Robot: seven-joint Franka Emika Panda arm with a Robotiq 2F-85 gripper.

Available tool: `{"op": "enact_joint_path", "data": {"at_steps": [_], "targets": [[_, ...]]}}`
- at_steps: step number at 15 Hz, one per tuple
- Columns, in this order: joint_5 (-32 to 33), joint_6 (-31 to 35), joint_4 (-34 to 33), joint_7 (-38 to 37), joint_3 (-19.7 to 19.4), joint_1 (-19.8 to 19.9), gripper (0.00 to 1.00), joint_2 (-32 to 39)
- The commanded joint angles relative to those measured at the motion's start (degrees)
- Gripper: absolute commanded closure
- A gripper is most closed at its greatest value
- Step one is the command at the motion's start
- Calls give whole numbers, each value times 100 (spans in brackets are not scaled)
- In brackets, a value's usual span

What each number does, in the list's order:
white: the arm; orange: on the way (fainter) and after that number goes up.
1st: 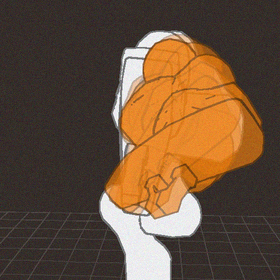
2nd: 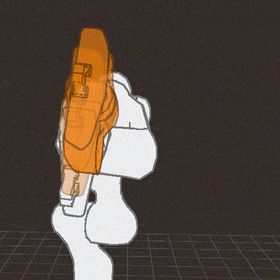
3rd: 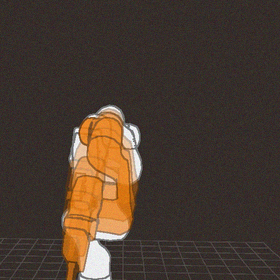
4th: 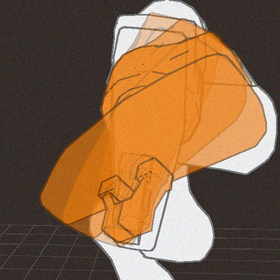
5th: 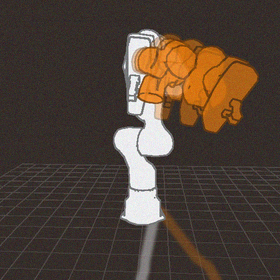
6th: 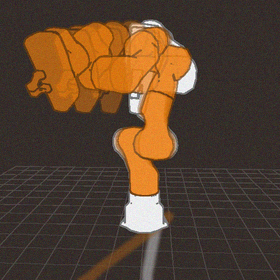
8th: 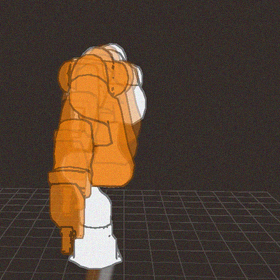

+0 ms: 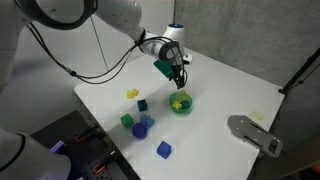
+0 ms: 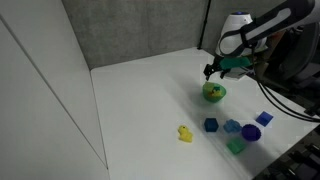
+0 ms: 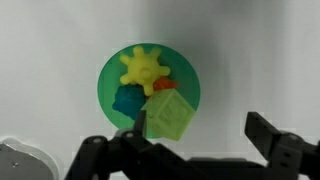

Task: Put the yellow block in the bowl

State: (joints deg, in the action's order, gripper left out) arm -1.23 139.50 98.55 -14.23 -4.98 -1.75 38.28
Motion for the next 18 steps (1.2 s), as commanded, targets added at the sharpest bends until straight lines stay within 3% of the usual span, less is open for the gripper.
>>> {"op": "enact_joint_path", "data": {"at_steps": [1, 7, 18], "targets": [[-395, -413, 469, 703, 425, 345, 0, -582], [-382, -1134, 1412, 1056, 422, 339, 0, -1568], [-197, -1503, 3585, 904, 560, -13, 0, -3810]]}}
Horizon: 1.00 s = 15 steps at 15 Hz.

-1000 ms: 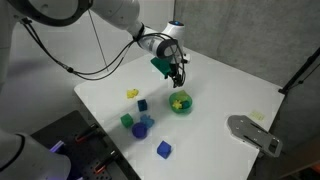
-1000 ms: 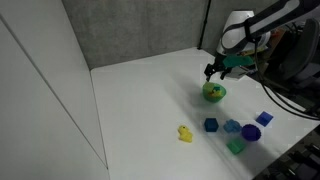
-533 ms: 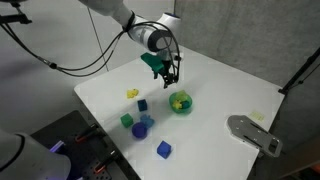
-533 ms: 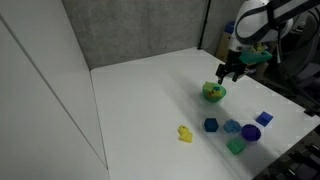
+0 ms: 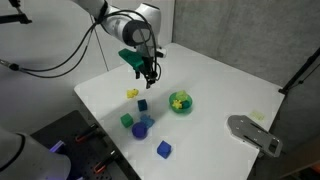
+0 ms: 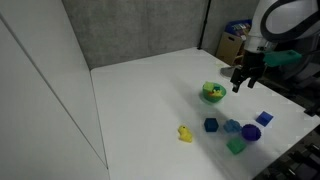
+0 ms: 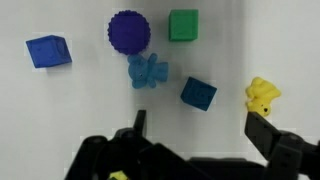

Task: Put the yellow block in the bowl

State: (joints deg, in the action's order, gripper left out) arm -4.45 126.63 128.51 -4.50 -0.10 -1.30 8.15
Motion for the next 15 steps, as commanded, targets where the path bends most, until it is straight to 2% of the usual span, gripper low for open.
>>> {"op": "enact_joint_path", "data": {"at_steps": [1, 4, 9, 12, 15], "targets": [[127, -314, 723, -62, 95, -83, 0, -1014], [188, -725, 1047, -140, 173, -124, 0, -1737], [737, -1733, 1100, -446, 301, -46, 0, -2716], [854, -1763, 1200, -487, 314, -31, 0, -3225], [712, -1647, 1306, -380, 255, -22, 0, -3496]]}}
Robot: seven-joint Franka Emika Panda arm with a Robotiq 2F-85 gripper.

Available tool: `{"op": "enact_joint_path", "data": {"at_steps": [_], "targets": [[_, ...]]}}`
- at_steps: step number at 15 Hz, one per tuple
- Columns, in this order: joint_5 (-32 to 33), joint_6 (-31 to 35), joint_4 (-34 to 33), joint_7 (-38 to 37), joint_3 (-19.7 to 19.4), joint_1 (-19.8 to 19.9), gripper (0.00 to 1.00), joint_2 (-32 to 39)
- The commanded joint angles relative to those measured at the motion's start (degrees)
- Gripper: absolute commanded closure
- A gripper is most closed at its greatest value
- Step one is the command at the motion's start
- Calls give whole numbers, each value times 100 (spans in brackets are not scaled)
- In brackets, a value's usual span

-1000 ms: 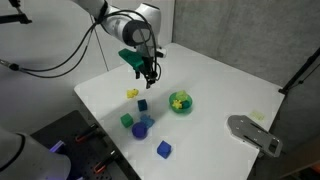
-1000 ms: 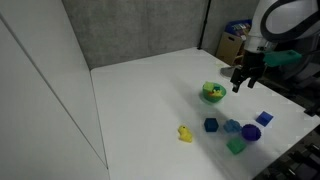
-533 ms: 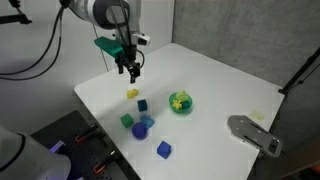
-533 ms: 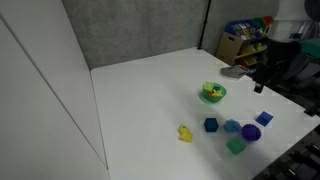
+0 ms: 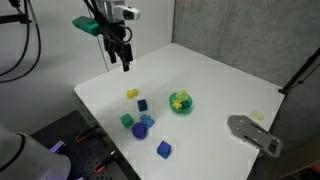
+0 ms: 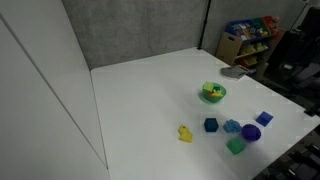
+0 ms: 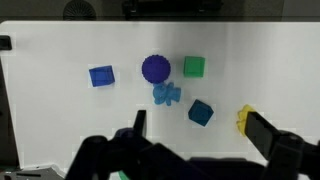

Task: Put the yellow block in the bowl

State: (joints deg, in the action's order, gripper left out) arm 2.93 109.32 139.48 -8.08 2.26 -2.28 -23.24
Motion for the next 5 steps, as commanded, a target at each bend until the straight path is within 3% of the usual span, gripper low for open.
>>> {"op": "enact_joint_path", "data": {"at_steps": [1, 5], "targets": [[-58, 53, 221, 41, -6, 74, 0, -386], [-35, -9, 156, 54, 22, 79, 0, -283]]}}
